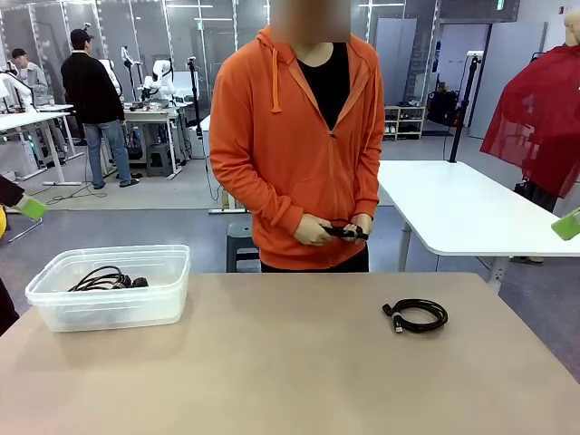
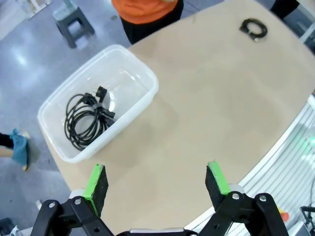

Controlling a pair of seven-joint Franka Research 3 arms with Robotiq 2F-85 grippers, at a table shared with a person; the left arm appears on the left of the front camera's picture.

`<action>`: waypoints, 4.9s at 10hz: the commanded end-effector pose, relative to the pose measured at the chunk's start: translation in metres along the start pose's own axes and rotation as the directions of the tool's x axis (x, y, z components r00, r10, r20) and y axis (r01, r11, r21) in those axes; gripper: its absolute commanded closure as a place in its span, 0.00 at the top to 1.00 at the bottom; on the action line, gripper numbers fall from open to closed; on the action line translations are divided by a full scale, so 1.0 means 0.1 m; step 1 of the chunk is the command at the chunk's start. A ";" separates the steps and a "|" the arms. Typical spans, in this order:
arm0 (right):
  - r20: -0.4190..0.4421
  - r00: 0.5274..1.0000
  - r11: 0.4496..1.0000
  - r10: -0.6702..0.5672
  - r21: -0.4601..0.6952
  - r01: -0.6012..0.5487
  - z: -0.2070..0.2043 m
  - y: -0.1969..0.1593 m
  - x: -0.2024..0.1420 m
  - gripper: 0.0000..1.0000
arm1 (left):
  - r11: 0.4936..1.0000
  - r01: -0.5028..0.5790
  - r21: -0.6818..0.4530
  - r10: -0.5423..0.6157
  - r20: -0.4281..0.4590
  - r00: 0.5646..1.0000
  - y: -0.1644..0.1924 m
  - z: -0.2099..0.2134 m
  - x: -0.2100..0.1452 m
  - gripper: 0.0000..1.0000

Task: Organize and store the cables.
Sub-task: Place the USB Extension Cable into the Organizing box.

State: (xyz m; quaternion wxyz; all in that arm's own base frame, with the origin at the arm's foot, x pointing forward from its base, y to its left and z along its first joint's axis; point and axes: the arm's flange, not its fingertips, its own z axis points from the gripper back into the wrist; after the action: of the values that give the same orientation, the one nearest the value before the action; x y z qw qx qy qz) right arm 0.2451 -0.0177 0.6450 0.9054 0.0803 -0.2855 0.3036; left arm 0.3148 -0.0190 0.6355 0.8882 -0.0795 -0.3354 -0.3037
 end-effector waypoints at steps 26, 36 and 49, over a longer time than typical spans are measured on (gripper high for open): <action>-0.249 0.827 0.847 -0.505 -0.328 0.418 -4.65 -0.87 0.95 1.00 | 0.984 0.091 -0.154 -0.091 0.008 0.996 -0.36 0.32 0.13 1.00; -0.268 0.821 0.853 -0.505 -0.304 0.425 -4.69 -0.89 0.83 1.00 | 0.984 0.091 -0.154 -0.091 0.008 0.996 -0.36 0.32 0.13 1.00; -0.270 0.802 0.839 -0.532 -0.296 0.457 -4.91 -0.85 0.85 0.00 | 0.984 0.091 -0.154 -0.091 0.008 0.996 -0.36 0.32 0.13 1.00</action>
State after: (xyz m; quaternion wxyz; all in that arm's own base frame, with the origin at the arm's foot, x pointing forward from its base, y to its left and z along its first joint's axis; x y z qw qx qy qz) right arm 0.5797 0.1087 0.2982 0.9904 -0.0013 -0.1284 0.0508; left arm 0.2837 -0.0425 0.6645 0.8663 -0.1316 -0.3133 -0.3661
